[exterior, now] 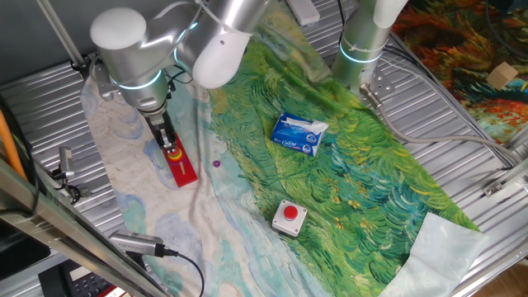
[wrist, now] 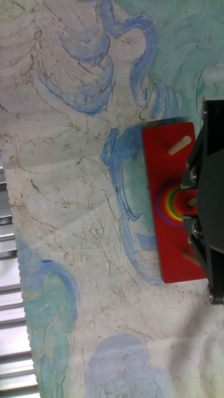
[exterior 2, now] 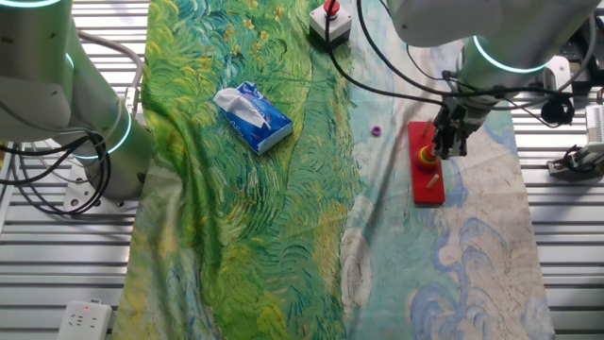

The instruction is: Take out one Hanoi block and throw it aside

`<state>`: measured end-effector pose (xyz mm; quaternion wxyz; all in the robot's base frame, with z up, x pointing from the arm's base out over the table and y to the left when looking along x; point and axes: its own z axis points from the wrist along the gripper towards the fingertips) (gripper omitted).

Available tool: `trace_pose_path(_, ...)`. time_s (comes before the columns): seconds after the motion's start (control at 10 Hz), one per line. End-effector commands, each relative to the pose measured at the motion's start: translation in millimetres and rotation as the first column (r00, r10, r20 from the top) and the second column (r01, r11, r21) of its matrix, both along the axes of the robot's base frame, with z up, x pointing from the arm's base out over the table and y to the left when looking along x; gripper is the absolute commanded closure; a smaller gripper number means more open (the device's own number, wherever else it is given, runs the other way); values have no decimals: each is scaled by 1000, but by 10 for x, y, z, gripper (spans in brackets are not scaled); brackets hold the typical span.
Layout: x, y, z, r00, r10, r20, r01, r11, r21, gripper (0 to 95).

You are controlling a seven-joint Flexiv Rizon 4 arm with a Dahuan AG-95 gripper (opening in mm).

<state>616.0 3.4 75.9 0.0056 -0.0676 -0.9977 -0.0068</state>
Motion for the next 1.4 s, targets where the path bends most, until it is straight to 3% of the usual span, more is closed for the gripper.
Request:
trace_pose_path(0.1, -3, 1, 2, 1000, 4, 1, -4, 1000, 1, 570)
trace_pose_path(0.9, 9, 4, -52, 1000, -5, -1, 5, 1000, 4, 570)
trace_pose_path(1.0, 9, 9, -56, 1000, -5, -1, 5, 1000, 4, 760)
trace_pose_path(1.4, 14, 39, -84, 1000, -8, -1, 8, 1000, -2, 760)
